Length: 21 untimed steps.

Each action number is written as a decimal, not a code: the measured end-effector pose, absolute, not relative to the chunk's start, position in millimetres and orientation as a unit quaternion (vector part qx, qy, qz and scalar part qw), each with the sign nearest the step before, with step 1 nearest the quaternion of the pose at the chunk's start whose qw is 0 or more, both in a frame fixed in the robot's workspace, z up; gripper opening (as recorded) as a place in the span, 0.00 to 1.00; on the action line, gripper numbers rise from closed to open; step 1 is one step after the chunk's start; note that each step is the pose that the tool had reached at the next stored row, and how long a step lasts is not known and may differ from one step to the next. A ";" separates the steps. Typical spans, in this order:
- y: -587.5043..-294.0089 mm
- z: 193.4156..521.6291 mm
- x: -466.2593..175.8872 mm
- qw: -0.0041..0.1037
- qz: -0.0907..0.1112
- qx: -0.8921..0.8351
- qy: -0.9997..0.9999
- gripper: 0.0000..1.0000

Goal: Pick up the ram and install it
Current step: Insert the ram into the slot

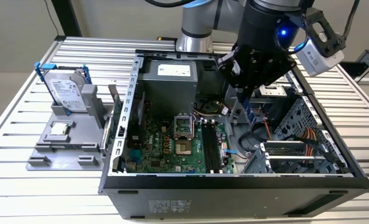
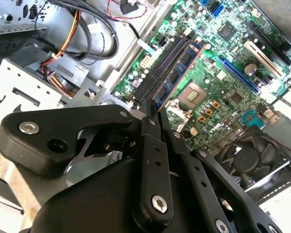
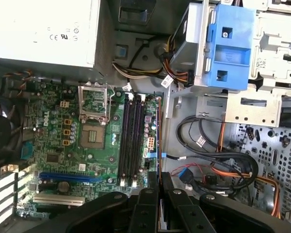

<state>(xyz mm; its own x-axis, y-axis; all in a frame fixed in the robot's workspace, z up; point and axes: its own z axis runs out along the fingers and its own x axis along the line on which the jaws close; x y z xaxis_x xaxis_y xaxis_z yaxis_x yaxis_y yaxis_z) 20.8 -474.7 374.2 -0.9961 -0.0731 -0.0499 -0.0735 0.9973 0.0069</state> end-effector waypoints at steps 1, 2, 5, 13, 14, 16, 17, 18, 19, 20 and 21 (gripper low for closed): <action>-474.7 373.6 20.8 0.025 0.004 -0.036 0.999 0.00; -474.7 373.1 20.8 0.025 0.004 -0.035 0.999 0.00; -474.7 372.0 20.8 0.025 0.004 -0.033 0.999 0.00; -474.7 371.1 21.0 0.023 0.005 -0.032 0.999 0.00; -474.7 370.9 21.0 0.023 0.006 -0.031 0.999 0.00; -474.7 370.2 21.0 0.023 0.008 -0.028 0.999 0.00; -474.7 369.8 21.1 0.023 0.009 -0.027 0.999 0.00; -474.7 369.3 21.1 0.023 0.011 -0.026 0.999 0.00; -474.7 368.8 21.1 0.023 0.015 -0.025 0.999 0.00; -474.7 368.2 21.1 0.023 0.018 -0.024 0.999 0.00; -474.7 367.6 21.1 0.023 0.020 -0.023 0.999 0.00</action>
<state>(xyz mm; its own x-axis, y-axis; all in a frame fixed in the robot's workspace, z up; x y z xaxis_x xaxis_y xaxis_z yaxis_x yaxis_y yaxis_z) 21.1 -474.7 367.6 -0.9979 -0.0458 -0.0468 -0.0476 0.9981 0.0383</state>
